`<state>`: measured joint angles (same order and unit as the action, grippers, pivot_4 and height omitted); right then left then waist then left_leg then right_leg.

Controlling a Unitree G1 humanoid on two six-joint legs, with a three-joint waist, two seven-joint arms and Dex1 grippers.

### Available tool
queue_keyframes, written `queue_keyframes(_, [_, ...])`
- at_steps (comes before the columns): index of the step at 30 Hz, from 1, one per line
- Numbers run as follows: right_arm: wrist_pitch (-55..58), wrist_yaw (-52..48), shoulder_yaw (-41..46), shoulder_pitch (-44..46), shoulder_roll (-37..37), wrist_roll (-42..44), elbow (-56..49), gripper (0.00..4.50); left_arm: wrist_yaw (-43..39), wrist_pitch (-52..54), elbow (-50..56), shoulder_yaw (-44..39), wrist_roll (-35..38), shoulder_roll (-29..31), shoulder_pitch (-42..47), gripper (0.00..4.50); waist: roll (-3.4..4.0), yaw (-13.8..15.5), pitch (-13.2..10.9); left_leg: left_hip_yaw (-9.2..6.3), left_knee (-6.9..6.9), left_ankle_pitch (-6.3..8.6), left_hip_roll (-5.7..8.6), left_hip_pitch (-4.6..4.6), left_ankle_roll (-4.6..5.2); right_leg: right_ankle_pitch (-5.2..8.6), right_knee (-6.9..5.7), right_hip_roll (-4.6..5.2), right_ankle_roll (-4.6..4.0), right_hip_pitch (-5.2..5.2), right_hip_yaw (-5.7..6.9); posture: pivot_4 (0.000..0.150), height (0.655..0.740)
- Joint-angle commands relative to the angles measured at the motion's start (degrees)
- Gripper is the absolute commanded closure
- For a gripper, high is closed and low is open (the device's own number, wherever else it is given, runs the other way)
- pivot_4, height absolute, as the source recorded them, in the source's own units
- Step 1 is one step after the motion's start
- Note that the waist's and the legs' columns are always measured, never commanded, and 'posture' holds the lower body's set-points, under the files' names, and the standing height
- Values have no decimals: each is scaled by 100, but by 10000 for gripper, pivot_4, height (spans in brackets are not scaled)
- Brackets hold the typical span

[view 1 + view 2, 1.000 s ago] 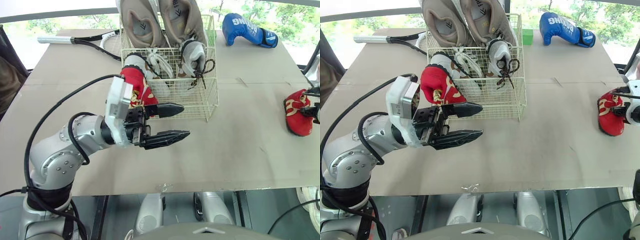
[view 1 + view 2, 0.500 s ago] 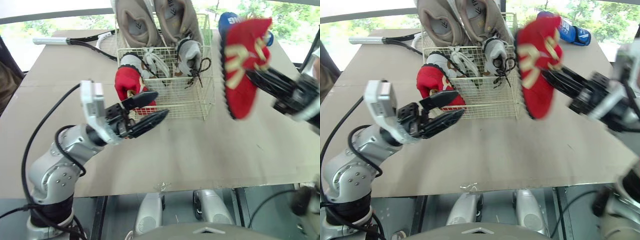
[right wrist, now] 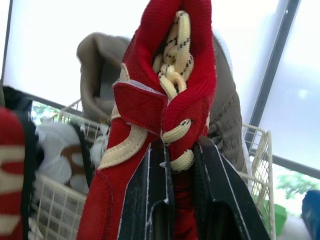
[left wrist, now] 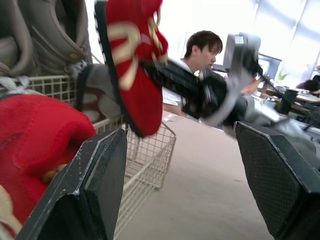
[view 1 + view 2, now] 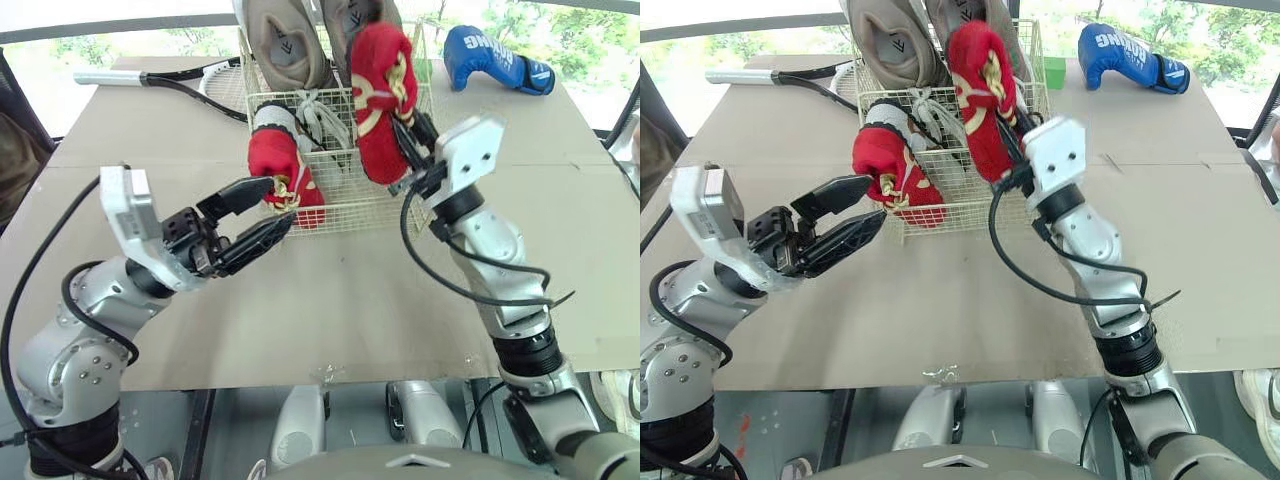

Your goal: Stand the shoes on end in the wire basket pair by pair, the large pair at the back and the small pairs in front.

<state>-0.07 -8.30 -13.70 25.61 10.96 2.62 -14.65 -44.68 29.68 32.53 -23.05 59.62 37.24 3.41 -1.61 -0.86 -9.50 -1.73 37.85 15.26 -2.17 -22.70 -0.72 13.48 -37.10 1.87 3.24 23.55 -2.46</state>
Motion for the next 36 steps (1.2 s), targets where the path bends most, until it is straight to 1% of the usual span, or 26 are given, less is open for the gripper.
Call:
queue_keyframes(1, [-805, 159, -72, -306, -27, -586, 232, 43534, -8, -133, 133, -170, 22, 76, -16, 7620, -6, 3, 5, 0, 0, 0, 0, 1, 0, 0, -1, 0, 0, 0, 0, 1500, 7400])
queue_keyframes(2, [-986, 206, -88, -377, -30, -751, 336, 43534, -21, -156, 131, -160, -11, 75, -27, 7620, -8, 4, 6, -1, 0, 0, 0, 1, 0, 0, -1, 0, 0, 0, 1, 1500, 7400])
queue_keyframes(7, [-2090, 649, -59, -641, -280, -1242, 1518, 43534, -26, -205, 119, -106, -46, 54, 14, 7620, -12, -12, 8, 4, 0, 0, 0, 0, -1, 0, 4, 1, 0, 0, -3, 1500, 7400])
queue_keyframes(9, [-2377, 722, -17, -676, -396, -1249, 2009, 43534, -42, -207, 90, -101, -53, 67, 37, 7620, -14, -11, 10, 3, 0, -1, 0, 2, -1, 0, 1, 1, -1, -1, -3, 1500, 7400])
queue_keyframes(11, [-2461, 644, 53, -764, -494, -1066, 2261, 43534, -62, -191, 73, -112, -47, 89, 36, 7620, -19, -12, 14, 2, 0, -1, 0, 9, -1, 0, -1, 1, -1, -8, -3, 1500, 7400])
queue_keyframes(14, [-2497, 454, 115, -925, -498, -875, 2210, 33791, -100, -150, 55, -129, -25, 133, 16, 7620, -22, -9, 16, 2, 0, 0, 0, 27, 0, 0, -1, 1, -2, -24, -4, 1500, 7400])
queue_keyframes(15, [-2333, 293, 152, -1029, -445, -691, 1959, 28689, -123, -107, 44, -133, 11, 168, -8, 7620, -22, -11, 17, 3, 0, 0, 0, 30, 0, 1, -1, 1, -3, -26, -4, 1500, 7400])
queue_keyframes(16, [-2099, 54, 154, -1127, -365, -461, 1673, 24785, -155, -69, 38, -137, 40, 205, -40, 7620, -22, -10, 18, 5, 0, 0, 0, 33, 0, 1, -1, 1, -3, -27, -7, 1500, 7400])
queue_keyframes(17, [-1932, -106, 185, -1205, -271, -338, 1370, 18998, -187, -45, 35, -143, 55, 232, -70, 7620, -22, -7, 18, 4, 0, 0, 0, 33, 0, 1, -1, 1, -3, -28, -7, 1500, 7400])
queue_keyframes(18, [-1809, -215, 209, -1258, -210, -265, 1158, 16805, -209, -32, 32, -147, 64, 250, -91, 7620, -19, -3, 16, 3, 0, 1, 0, 33, 1, 1, -1, 1, -3, -28, -6, 1500, 7400])
queue_keyframes(19, [-1424, -407, 268, -1319, -62, -42, 751, 11371, -227, -5, 26, -152, 76, 273, -116, 7620, -17, -5, 15, 3, 0, 1, 0, 33, 1, 1, -1, 1, -3, -28, -6, 1500, 7400])
queue_keyframes(21, [-606, -726, 400, -1431, 239, 414, -20, 2290, -253, 45, 4, -160, 95, 315, -163, 7620, -14, -3, 13, 4, -1, 1, -1, 30, 1, 1, 0, 1, -3, -25, -6, 1500, 7400])
queue_keyframes(22, [-82, -933, 474, -1502, 460, 730, -471, 2290, -261, 65, -6, -157, 88, 336, -196, 7620, -4, 0, 6, 3, -1, 1, -1, 30, 1, 1, 0, 1, -3, -25, -6, 1500, 7400])
queue_keyframes(24, [528, -1294, 590, -1583, 846, 1198, -1107, 2290, -260, 75, -19, -146, 38, 359, -255, 7620, -1, 6, 5, 1, -1, 1, -1, 24, 2, 1, 1, 1, -3, -23, -5, 1500, 7400])
queue_keyframes(26, [1228, -1656, 914, -1669, 1283, 2108, -1685, 2290, -194, 136, -3, -175, 94, 354, -380, 7620, -3, 9, 6, 0, -3, 1, -1, 23, 2, 2, 5, 1, -3, -23, -3, 1500, 7400])
queue_keyframes(28, [1927, -2161, 1288, -1729, 1855, 3098, -2124, 2290, -126, 188, 30, -277, 182, 331, -564, 7620, 1, 9, 3, -3, -5, 2, -2, 20, 3, 2, 10, 1, -2, -23, 0, 1500, 7400])
queue_keyframes(30, [2207, -2688, 1722, -1854, 2474, 3580, -2296, 2290, -170, 314, 68, -461, 216, 428, -943, 7620, -1, 7, 4, -3, -7, 3, -2, 17, 4, 2, 16, 3, -2, -23, 1, 1500, 7400])
queue_keyframes(31, [2294, -2872, 1881, -1914, 2677, 3762, -2322, 2290, -210, 349, 79, -528, 205, 473, -1096, 7620, -1, 5, 4, -3, -7, 3, -2, 17, 5, 2, 17, 3, -2, -23, 1, 1500, 7400])
queue_keyframes(32, [2288, -3197, 2079, -2090, 2966, 3795, -2296, 1045, -262, 416, 55, -679, 226, 526, -1330, 7620, -1, 6, 4, -2, -8, 3, -2, 17, 5, 2, 18, 2, -2, -23, 2, 1500, 7400])
queue_keyframes(33, [2299, -3443, 2273, -2266, 3191, 3836, -2251, 1045, -341, 422, 2, -826, 167, 563, -1563, 7620, -1, 9, 4, -2, -8, 3, -2, 18, 5, 3, 18, 2, -3, -23, 2, 1500, 7400])
queue_keyframes(36, [2341, -4071, 2935, -2895, 3778, 3903, -2026, 1045, -704, 265, -289, -1166, -266, 661, -2238, 7620, -2, 16, 5, -1, -9, 3, -2, 17, 6, 12, 20, 2, -16, -23, 3, 1500, 7400])
